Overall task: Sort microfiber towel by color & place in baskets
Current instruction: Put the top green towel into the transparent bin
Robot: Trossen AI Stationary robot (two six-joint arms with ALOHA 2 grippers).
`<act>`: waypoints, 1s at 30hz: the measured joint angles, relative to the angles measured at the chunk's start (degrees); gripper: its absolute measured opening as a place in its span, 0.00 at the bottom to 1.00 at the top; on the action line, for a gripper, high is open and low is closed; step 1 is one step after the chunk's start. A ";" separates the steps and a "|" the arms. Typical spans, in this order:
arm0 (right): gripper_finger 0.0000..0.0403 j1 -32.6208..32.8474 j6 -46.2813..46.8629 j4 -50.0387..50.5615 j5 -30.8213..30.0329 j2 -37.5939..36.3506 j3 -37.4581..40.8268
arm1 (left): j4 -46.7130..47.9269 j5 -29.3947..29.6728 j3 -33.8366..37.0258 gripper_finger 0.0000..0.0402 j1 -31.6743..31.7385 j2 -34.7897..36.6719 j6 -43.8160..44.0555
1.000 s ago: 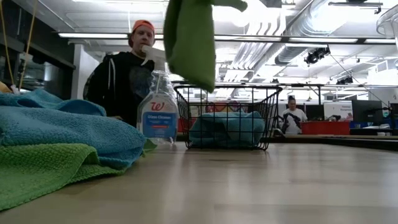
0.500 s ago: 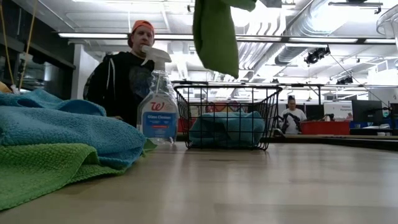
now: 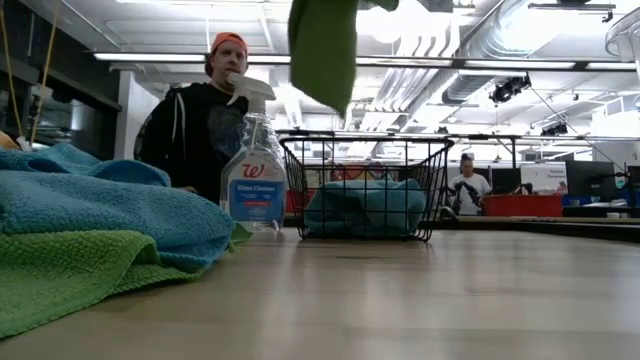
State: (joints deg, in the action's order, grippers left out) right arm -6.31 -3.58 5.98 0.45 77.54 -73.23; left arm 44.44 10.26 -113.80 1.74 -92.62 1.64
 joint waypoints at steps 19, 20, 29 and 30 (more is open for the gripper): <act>0.01 -3.03 5.44 31.21 2.53 -21.99 0.00 | 13.82 9.78 7.53 0.36 4.31 7.95 9.77; 0.01 -2.05 6.83 33.37 2.89 -23.50 0.00 | 12.43 9.76 10.08 0.38 4.31 8.97 10.46; 0.00 16.75 25.07 43.93 1.95 -30.57 0.00 | -17.89 7.79 40.12 0.44 4.24 19.46 19.80; 0.00 19.75 26.92 43.84 0.85 -30.41 0.00 | -20.41 7.54 42.63 0.44 4.24 20.43 20.79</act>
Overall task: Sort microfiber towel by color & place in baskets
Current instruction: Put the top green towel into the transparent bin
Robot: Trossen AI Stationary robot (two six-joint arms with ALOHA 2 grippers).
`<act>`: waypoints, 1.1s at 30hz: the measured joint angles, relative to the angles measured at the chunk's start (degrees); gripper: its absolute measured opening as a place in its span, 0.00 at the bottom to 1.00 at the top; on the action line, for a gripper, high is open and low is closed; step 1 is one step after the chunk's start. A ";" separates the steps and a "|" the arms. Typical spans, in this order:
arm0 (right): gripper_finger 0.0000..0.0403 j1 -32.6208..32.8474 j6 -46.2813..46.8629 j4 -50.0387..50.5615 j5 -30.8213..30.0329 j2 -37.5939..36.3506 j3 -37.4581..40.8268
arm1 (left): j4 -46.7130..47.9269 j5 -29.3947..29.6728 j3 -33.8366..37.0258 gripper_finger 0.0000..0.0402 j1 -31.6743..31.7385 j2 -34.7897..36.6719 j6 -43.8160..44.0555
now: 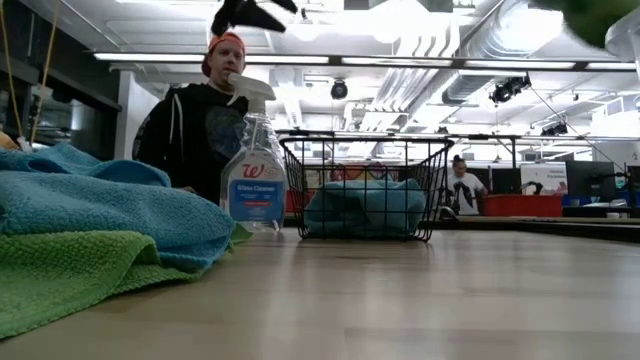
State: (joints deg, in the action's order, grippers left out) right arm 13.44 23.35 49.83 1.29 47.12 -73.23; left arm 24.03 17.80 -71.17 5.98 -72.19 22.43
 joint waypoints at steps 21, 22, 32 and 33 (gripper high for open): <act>0.00 46.02 60.99 -1.05 -32.37 24.97 0.00 | -7.81 -6.25 9.52 0.44 0.44 16.76 -9.18; 0.00 46.85 65.20 0.39 -32.32 25.28 0.00 | -7.88 -7.16 9.52 0.44 0.44 17.33 -9.87; 0.00 49.86 96.76 16.55 -14.31 30.54 0.00 | -7.27 -10.42 9.52 0.43 0.37 19.33 -11.60; 0.00 49.33 98.15 15.37 -13.20 30.94 0.00 | -7.27 -10.42 9.52 0.43 0.37 19.33 -11.66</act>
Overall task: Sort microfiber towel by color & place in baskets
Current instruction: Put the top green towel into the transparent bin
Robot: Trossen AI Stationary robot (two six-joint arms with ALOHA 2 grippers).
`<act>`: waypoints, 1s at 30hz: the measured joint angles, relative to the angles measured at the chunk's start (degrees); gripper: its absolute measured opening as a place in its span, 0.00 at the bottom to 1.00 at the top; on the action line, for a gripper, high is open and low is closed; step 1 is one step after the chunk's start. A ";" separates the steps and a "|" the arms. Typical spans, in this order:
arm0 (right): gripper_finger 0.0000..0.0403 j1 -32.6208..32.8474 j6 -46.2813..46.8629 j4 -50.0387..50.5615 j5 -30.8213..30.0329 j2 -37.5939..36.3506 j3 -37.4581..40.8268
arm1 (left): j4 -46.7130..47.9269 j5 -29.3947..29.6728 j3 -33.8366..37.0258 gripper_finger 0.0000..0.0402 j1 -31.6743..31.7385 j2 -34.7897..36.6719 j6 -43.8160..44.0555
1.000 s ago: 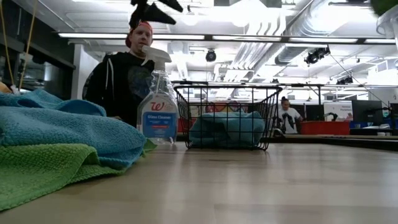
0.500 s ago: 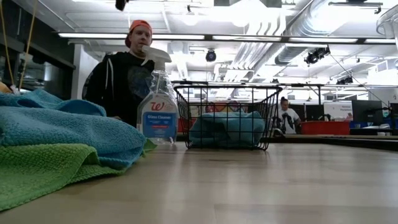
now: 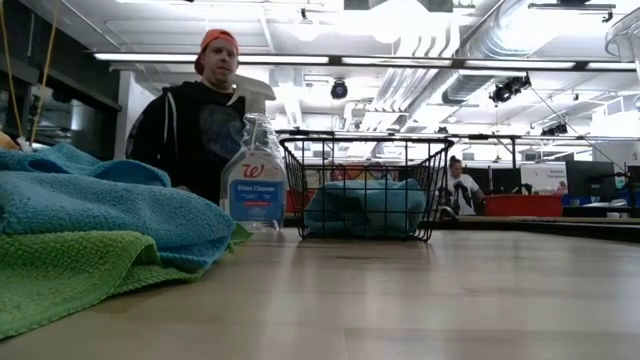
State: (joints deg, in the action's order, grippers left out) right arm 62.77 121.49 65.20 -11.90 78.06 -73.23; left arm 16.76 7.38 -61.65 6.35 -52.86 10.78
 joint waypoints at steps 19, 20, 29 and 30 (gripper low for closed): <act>0.00 -9.89 7.51 1.13 15.88 12.25 0.02 | -0.91 0.42 0.00 0.43 -0.02 0.00 -1.58; 0.00 -9.97 7.68 0.48 16.57 12.78 0.44 | -0.93 0.42 0.00 0.43 -0.02 0.00 -1.58; 0.02 -10.36 8.19 -17.40 20.06 13.22 13.52 | -0.91 0.44 0.00 0.43 -0.02 0.00 -1.54; 0.03 -10.49 8.15 -16.74 20.79 13.22 14.08 | -0.90 0.44 0.00 0.43 -0.02 0.00 -1.51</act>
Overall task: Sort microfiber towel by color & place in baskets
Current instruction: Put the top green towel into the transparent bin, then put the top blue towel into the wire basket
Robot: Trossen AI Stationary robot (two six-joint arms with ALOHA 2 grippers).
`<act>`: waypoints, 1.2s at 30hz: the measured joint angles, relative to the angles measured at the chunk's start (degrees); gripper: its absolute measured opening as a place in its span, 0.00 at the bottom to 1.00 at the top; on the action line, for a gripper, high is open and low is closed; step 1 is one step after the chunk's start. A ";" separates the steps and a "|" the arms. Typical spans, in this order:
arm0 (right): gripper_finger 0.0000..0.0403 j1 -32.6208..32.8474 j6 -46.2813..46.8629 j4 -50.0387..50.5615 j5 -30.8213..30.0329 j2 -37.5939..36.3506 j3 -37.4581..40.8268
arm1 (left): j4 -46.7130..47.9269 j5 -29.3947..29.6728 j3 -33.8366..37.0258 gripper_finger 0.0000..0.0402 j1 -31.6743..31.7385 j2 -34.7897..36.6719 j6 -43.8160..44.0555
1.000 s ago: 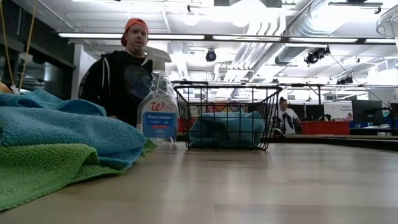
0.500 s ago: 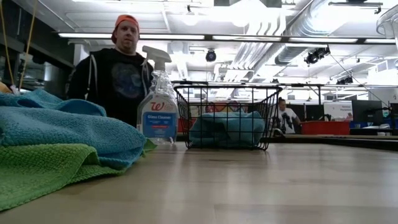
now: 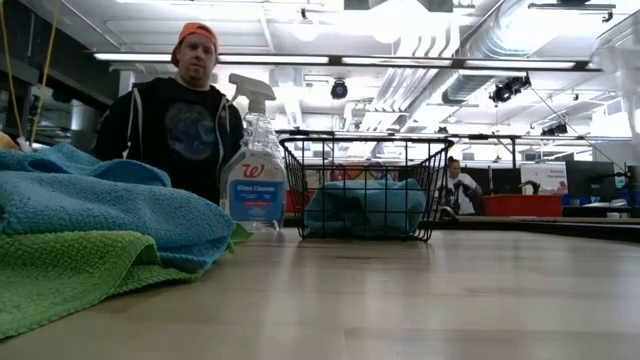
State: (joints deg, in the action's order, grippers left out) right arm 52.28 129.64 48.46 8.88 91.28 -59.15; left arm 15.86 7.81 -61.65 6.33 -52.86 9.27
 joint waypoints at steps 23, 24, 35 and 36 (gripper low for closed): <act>0.65 -1.14 -9.06 19.89 -1.88 -10.57 -8.48 | -0.04 0.44 -0.04 0.43 0.07 0.00 0.03; 0.65 -1.15 -9.71 19.40 -2.03 -11.76 -8.75 | 0.00 0.44 -0.04 0.43 0.07 0.00 0.04; 0.65 -1.35 -6.78 21.31 -33.82 -24.21 -13.69 | 3.75 2.64 -0.11 0.43 0.85 -0.68 3.89; 0.65 -1.71 -6.07 23.06 -39.26 -25.06 -14.26 | 5.25 2.88 -0.11 0.43 1.44 -1.01 5.38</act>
State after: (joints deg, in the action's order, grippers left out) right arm 50.56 123.57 71.52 -30.38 66.22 -73.41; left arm 21.10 10.69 -61.76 7.77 -53.87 14.65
